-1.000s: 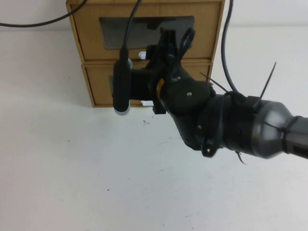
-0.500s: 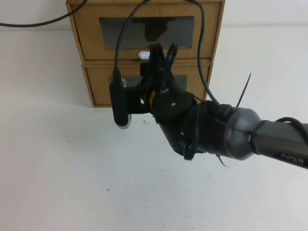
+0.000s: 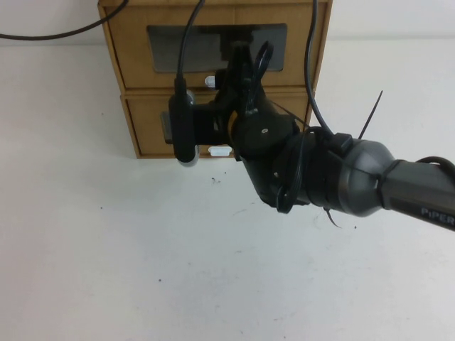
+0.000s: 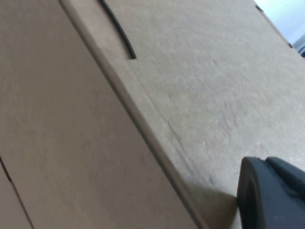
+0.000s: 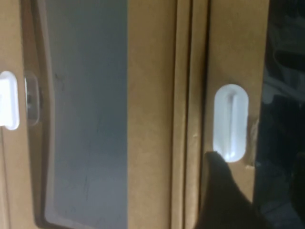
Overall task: Open the shoe box
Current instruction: 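Pull the top drawer of the cardboard box fully open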
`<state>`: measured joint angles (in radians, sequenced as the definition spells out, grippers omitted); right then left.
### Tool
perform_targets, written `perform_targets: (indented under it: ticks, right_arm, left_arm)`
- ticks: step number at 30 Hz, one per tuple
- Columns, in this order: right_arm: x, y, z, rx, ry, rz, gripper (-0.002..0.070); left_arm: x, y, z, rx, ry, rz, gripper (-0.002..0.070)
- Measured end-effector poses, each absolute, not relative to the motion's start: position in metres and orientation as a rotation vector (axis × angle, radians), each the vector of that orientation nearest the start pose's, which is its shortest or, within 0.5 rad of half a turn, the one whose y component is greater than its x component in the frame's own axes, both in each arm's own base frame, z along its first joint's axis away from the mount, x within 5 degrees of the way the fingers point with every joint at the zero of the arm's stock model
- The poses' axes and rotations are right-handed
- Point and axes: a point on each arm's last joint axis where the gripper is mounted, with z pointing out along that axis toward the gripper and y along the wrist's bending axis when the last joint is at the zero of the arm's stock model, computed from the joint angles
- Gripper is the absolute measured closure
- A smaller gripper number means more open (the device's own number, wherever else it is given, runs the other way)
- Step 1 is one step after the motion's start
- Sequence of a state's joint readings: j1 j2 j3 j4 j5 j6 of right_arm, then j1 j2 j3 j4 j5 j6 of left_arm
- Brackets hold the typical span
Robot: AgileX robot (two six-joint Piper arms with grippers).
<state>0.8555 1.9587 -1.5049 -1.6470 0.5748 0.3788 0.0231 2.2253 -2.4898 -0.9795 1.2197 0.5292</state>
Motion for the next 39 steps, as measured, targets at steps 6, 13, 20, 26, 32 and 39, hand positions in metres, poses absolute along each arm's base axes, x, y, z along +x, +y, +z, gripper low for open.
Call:
perform_targets:
  ticks: [6,13,20,26,32,39]
  right_arm:
    - [0.341,0.320,0.273,-1.466,1.241,-0.804,0.0392]
    - [0.354,0.327,0.271,-1.452,1.232,-0.820,0.0393]
    - [0.362,0.320,0.272,-1.448,1.239,-0.835,0.0410]
    - [0.364,0.319,0.271,-1.455,1.235,-0.823,0.0450]
    - [0.364,0.319,0.269,-1.464,1.231,-0.825,0.0563]
    - [0.365,0.320,0.268,-1.473,1.228,-0.830,0.0654]
  left_arm:
    - [0.478,-0.060,0.397,0.520,2.010,-0.927,0.0680]
    - [0.477,-0.060,0.397,0.522,2.011,-0.927,0.0680]
    - [0.477,-0.060,0.397,0.521,2.009,-0.932,0.0680]
    - [0.477,-0.060,0.397,0.521,2.009,-0.932,0.0680]
    - [0.477,-0.060,0.397,0.521,2.008,-0.934,0.0680]
    - [0.477,-0.060,0.397,0.521,2.008,-0.934,0.0680]
